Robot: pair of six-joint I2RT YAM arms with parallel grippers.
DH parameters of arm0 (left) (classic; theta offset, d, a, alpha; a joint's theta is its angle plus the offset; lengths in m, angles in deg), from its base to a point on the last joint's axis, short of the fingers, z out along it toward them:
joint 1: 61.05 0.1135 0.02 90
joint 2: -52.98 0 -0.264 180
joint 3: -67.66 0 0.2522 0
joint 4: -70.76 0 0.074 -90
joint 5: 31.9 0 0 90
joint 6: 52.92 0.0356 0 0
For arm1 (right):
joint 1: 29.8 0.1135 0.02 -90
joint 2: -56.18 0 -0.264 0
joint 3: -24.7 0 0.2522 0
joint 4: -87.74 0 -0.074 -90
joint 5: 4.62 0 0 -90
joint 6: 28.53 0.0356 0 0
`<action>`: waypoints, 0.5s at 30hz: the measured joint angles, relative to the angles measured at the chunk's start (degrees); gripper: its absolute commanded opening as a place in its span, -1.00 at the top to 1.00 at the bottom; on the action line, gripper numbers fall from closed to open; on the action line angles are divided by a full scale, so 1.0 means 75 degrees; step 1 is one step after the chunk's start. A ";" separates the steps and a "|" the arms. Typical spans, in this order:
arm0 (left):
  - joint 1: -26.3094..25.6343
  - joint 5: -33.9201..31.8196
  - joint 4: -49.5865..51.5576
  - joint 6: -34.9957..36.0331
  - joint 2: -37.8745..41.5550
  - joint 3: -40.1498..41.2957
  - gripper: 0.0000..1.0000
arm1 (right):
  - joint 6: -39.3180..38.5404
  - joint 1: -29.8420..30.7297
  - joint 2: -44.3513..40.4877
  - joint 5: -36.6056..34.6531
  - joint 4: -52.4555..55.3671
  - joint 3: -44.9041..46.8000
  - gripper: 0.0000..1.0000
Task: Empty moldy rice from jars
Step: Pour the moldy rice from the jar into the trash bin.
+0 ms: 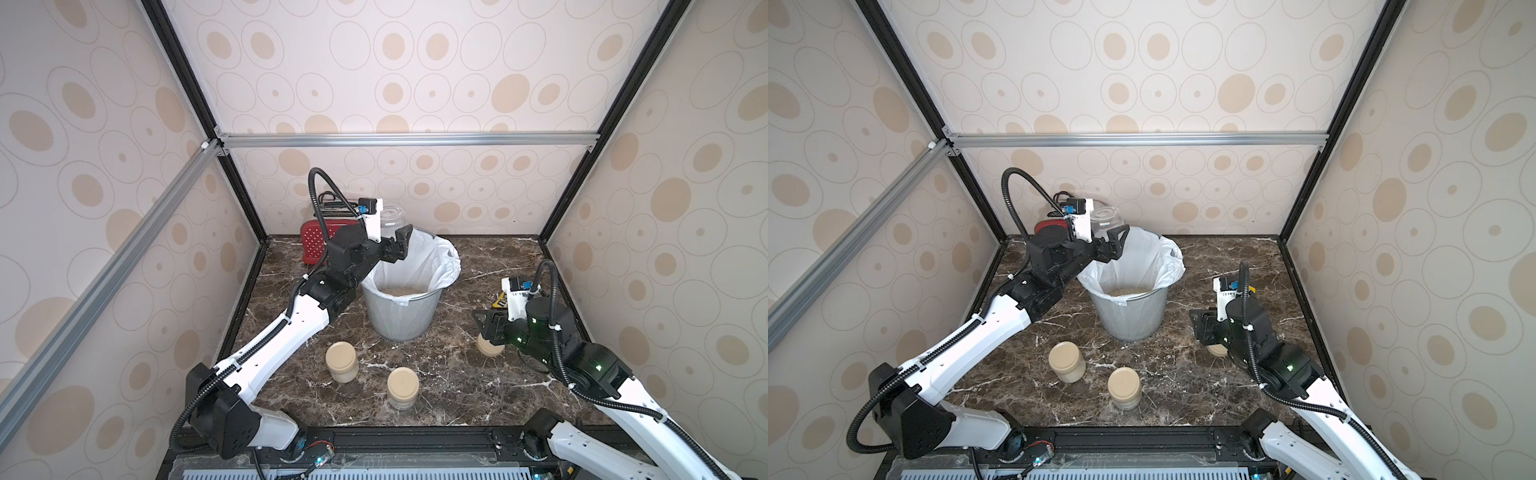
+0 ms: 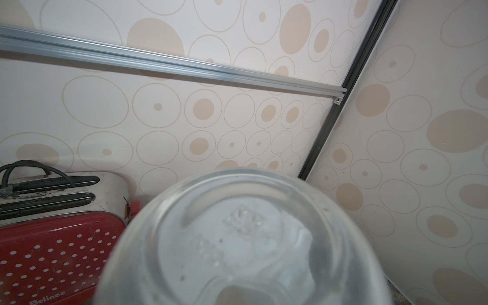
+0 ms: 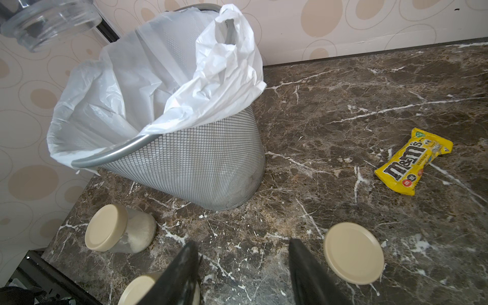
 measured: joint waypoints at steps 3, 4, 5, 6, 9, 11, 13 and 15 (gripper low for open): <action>-0.0003 -0.0020 0.0000 0.0000 0.0000 0.0000 0.06 | 0.0000 0.0000 0.0003 0.0000 0.0000 0.0000 -0.15; -0.0003 -0.0023 0.0000 0.0000 0.0000 0.0000 0.07 | 0.0000 0.0000 0.0003 0.0000 0.0000 0.0000 -0.15; -0.0003 -0.0023 0.0000 0.0000 0.0000 0.0000 0.06 | 0.0000 0.0000 0.0006 0.0000 0.0000 0.0000 -0.15; -0.0003 -0.0032 0.0000 0.0000 0.0000 0.0000 0.07 | 0.0000 0.0000 0.0009 0.0000 0.0000 0.0000 -0.14; -0.0003 -0.0047 0.0003 0.0009 0.0000 0.0000 0.07 | 0.0000 0.0000 0.0012 0.0000 0.0000 0.0000 -0.15; -0.0003 -0.0047 0.0003 0.0032 0.0000 0.0000 0.06 | 0.0000 0.0000 0.0012 0.0000 0.0000 0.0000 -0.15; -0.0003 -0.0047 0.0009 0.0047 0.0000 0.0000 0.06 | 0.0000 0.0000 0.0012 0.0000 0.0000 0.0000 -0.15; -0.0003 -0.0050 0.0023 0.0055 0.0000 0.0000 0.06 | 0.0000 0.0000 0.0009 0.0000 0.0000 0.0000 -0.15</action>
